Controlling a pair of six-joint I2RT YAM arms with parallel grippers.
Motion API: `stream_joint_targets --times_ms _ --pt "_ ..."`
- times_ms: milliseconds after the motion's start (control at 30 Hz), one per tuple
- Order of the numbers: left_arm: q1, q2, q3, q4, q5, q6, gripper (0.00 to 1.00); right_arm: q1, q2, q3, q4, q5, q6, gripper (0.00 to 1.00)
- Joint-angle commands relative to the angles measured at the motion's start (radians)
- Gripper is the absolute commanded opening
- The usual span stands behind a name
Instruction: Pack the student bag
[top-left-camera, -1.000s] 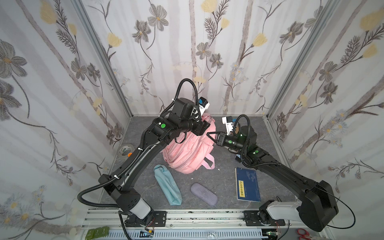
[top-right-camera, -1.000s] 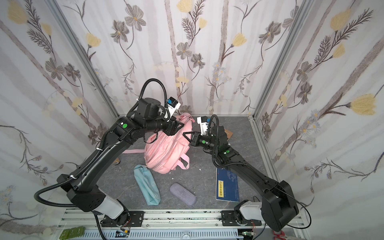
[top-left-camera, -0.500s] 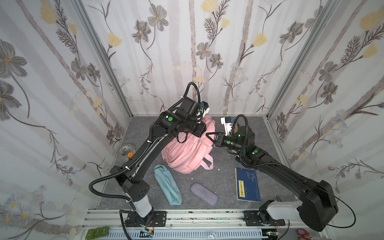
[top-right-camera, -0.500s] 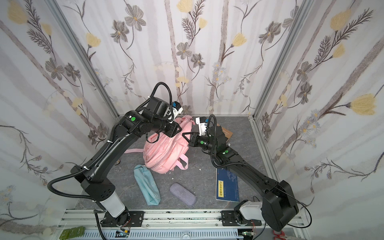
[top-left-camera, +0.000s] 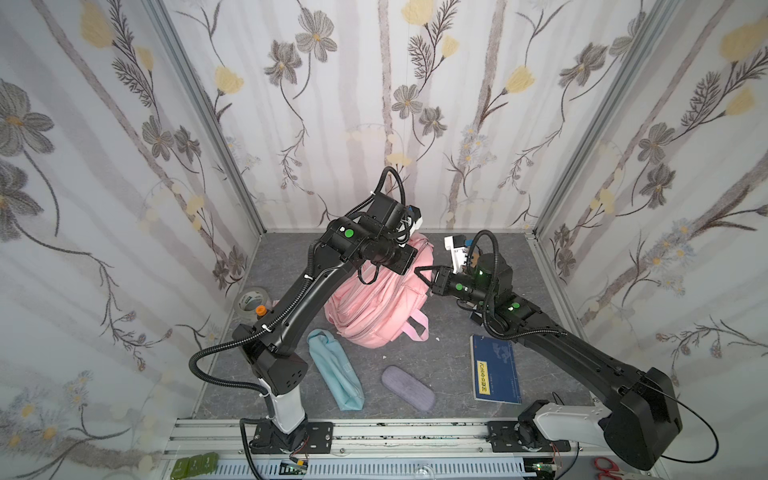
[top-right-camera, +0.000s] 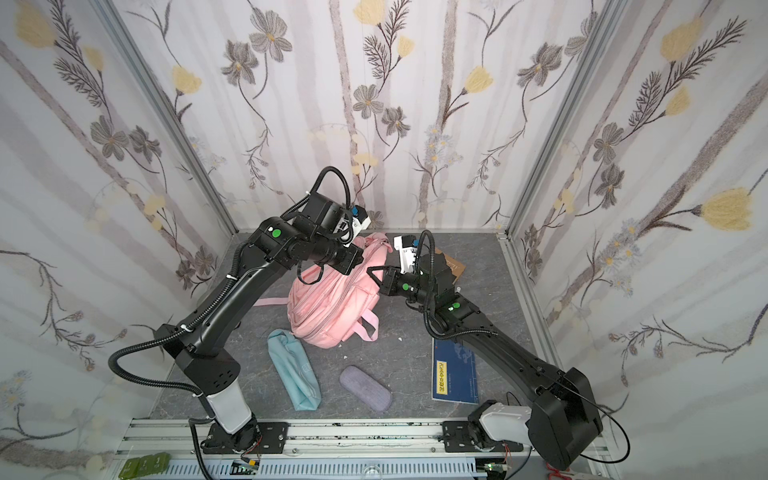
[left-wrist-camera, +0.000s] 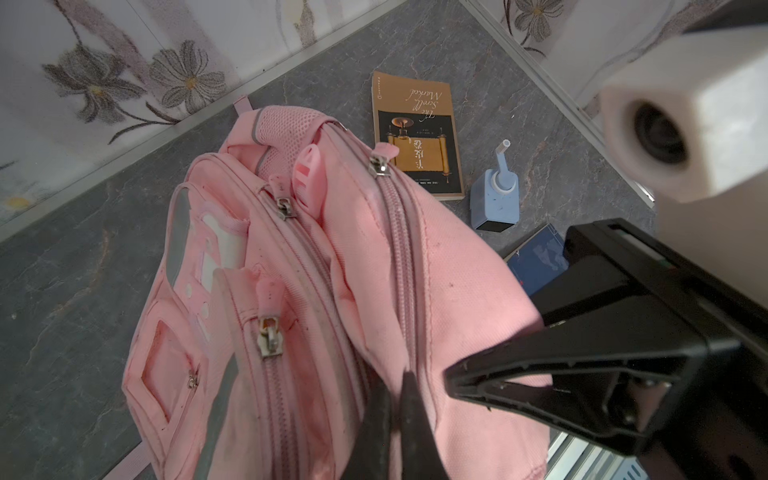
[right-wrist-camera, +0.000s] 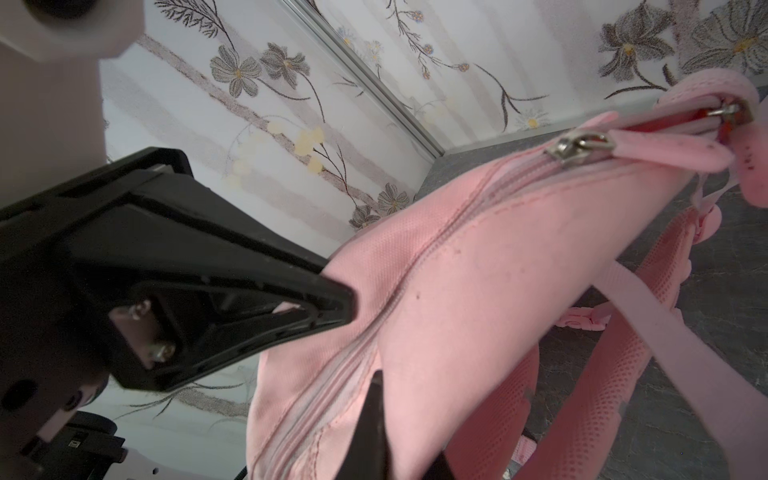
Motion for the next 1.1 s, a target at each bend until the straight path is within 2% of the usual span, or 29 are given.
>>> stream_joint_targets --times_ms 0,67,100,133,233,367,433,567,700,800,867,900,933,967,1067 --pt "0.002 -0.004 0.016 -0.012 -0.043 0.011 0.0 0.0 -0.018 0.01 0.077 0.019 -0.029 0.15" --pt "0.001 -0.014 0.021 0.004 -0.045 0.034 0.0 -0.012 -0.017 0.011 0.056 0.017 -0.038 0.42" --pt "0.0 -0.026 0.016 0.02 -0.047 0.046 0.0 -0.024 -0.016 0.007 0.054 0.006 -0.035 0.51" --pt "0.0 -0.04 0.005 0.043 -0.05 0.061 0.0 -0.037 -0.013 0.001 0.065 -0.014 -0.025 0.55" --pt "0.0 -0.096 -0.06 0.136 -0.056 0.111 0.0 -0.077 0.004 -0.014 0.105 -0.094 0.014 0.56" --pt "0.0 -0.186 -0.189 0.296 -0.05 0.164 0.0 -0.112 0.028 -0.022 0.148 -0.163 0.052 0.48" --pt "0.001 -0.233 -0.264 0.381 -0.025 0.18 0.0 -0.118 0.042 -0.032 0.211 -0.2 0.086 0.43" --pt "0.0 -0.278 -0.341 0.462 0.012 0.173 0.0 -0.118 0.079 -0.049 0.392 -0.284 0.196 0.39" --pt "0.0 -0.296 -0.378 0.471 0.022 0.179 0.0 -0.118 0.106 -0.078 0.552 -0.299 0.301 0.19" --pt "0.0 -0.312 -0.411 0.484 -0.007 0.168 0.0 -0.116 0.104 -0.092 0.598 -0.281 0.317 0.01" --pt "0.002 -0.306 -0.403 0.471 -0.041 0.132 0.0 -0.109 0.091 -0.095 0.59 -0.262 0.277 0.0" --pt "0.002 -0.297 -0.39 0.454 -0.052 0.102 0.23 -0.101 0.077 -0.093 0.562 -0.242 0.237 0.0" --pt "0.001 -0.286 -0.375 0.434 -0.051 0.083 0.51 -0.091 0.065 -0.086 0.519 -0.218 0.186 0.0" --pt "0.002 -0.276 -0.359 0.418 -0.047 0.066 0.61 -0.081 0.054 -0.077 0.479 -0.197 0.14 0.0" --pt "0.001 -0.244 -0.315 0.379 -0.047 -0.015 0.63 -0.051 0.033 -0.053 0.392 -0.147 0.01 0.0"
